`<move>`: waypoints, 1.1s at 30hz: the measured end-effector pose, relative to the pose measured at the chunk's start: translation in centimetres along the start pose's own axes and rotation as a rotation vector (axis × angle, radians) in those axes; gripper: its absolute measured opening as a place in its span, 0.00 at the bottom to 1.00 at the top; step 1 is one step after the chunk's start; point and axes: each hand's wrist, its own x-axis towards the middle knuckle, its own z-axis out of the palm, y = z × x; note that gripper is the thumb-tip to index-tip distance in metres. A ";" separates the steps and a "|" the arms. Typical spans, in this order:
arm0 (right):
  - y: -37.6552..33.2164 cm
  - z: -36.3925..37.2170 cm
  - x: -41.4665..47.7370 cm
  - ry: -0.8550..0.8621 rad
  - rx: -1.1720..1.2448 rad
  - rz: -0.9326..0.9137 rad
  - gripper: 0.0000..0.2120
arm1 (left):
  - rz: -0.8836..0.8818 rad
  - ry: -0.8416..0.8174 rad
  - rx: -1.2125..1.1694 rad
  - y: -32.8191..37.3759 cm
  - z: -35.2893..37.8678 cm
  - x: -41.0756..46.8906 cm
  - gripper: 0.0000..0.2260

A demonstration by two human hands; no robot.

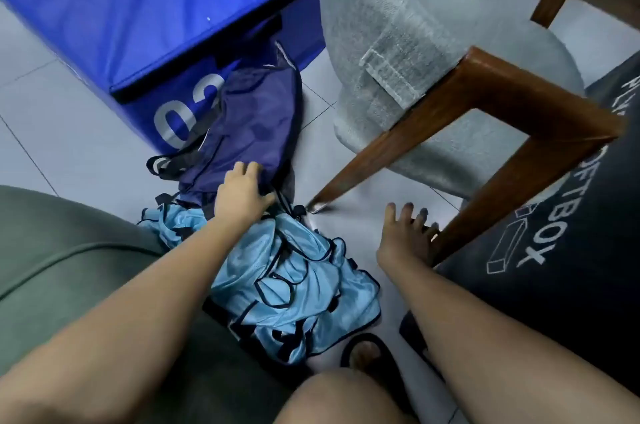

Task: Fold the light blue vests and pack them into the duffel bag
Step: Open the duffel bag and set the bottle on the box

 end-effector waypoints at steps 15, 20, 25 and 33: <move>0.6 2.9 3.9 -0.021 -0.196 -0.119 0.23 | -0.018 0.081 0.032 -2.5 2.0 3.0 0.13; -0.2 2.6 3.8 0.063 -0.175 -0.249 0.35 | 0.025 0.126 -0.008 -2.6 1.4 2.8 0.08; -0.7 2.9 3.4 0.162 -0.067 -0.302 0.40 | 0.013 0.089 -0.046 -2.5 1.6 2.9 0.08; -0.8 4.3 2.6 0.040 0.383 -0.129 0.33 | 0.025 0.060 -0.060 -2.5 2.1 3.0 0.09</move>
